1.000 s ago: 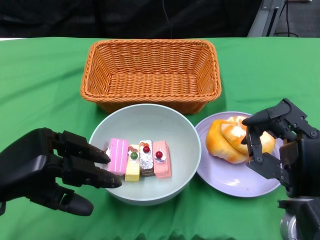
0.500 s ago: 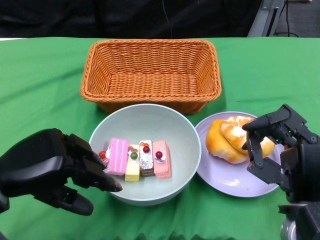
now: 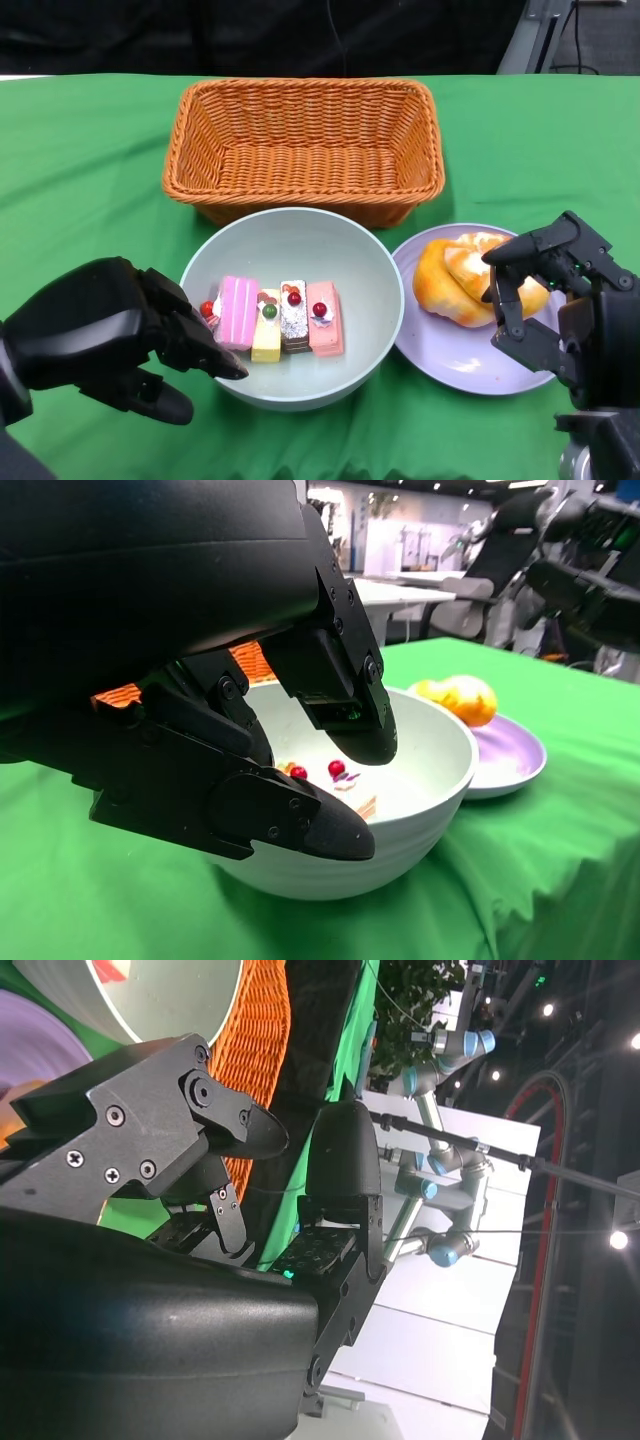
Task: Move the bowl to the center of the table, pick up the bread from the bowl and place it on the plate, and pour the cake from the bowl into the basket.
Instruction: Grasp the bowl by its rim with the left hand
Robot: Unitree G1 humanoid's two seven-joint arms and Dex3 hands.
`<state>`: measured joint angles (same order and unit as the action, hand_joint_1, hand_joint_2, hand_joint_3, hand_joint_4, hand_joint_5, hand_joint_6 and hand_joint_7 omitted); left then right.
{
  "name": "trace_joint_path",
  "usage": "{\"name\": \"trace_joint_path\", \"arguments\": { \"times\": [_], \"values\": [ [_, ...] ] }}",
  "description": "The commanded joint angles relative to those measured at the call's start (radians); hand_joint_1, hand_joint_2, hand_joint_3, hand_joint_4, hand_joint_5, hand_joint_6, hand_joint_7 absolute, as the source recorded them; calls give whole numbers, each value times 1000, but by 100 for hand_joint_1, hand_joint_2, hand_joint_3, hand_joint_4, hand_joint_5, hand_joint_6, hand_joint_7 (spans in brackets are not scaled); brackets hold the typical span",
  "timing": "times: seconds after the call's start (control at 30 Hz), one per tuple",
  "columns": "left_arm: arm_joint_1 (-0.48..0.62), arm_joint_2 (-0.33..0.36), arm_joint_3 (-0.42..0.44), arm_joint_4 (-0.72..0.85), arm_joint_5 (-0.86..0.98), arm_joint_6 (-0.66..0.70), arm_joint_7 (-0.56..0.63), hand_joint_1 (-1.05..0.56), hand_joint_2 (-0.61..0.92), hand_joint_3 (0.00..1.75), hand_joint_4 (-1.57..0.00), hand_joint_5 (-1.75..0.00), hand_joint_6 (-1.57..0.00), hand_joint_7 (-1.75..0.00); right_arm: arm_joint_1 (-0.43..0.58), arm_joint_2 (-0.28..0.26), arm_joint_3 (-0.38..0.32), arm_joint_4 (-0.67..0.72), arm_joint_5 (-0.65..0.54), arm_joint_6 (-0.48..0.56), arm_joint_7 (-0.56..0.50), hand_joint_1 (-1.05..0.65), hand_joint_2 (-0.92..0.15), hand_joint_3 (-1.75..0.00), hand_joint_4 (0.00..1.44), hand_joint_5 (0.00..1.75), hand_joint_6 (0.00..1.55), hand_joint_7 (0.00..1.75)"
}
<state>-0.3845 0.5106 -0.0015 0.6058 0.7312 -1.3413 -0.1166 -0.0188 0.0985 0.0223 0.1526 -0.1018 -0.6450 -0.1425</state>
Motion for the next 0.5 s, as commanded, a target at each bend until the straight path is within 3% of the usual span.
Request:
{"name": "trace_joint_path", "arguments": {
  "times": [0.03, 0.5],
  "values": [
    [-3, 39, -31, -13, 25, 28, 46, -60, 92, 14, -100, -18, -96, 0, 16, -1, 0, -22, 16, 7, 8, 6, -60, -99, 69, 159, 68, 130],
    [-35, 79, -154, -3, 64, 110, 154, -61, 92, 18, -101, -17, -95, 0, 23, 9, -1, -19, 24, -2, 15, 7, -60, -101, 69, 161, 68, 131]
  ]
}}
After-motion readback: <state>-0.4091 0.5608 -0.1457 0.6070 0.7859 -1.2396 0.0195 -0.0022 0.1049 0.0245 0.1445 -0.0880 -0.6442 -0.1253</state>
